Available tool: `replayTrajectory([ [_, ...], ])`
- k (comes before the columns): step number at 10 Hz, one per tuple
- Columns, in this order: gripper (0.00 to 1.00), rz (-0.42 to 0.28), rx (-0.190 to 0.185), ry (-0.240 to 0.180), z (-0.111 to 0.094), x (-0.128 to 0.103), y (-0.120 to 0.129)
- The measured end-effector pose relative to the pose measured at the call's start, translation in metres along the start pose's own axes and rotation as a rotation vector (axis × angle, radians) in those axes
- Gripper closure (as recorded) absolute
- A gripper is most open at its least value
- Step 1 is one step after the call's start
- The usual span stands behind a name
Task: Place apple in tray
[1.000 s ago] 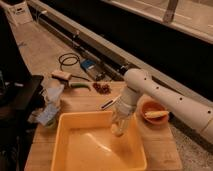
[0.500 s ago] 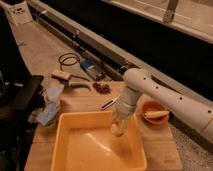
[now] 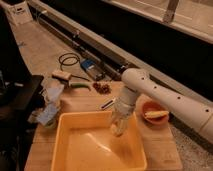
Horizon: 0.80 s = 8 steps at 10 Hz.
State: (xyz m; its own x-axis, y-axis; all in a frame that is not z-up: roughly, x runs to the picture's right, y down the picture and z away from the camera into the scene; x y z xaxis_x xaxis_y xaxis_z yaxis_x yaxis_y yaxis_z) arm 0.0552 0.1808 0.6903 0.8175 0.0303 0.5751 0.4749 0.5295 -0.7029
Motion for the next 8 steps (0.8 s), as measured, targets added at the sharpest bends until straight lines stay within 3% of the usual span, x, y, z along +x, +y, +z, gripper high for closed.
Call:
replayTrajectory([
  [2,0.38,0.002,0.001,0.004,0.0011,0.0003,-0.0001],
  [4,0.22,0.001,0.012,0.004,0.0011,-0.0002,-0.0011],
  [8,0.20,-0.002,0.020,0.000,0.0004,-0.0007,-0.0016],
])
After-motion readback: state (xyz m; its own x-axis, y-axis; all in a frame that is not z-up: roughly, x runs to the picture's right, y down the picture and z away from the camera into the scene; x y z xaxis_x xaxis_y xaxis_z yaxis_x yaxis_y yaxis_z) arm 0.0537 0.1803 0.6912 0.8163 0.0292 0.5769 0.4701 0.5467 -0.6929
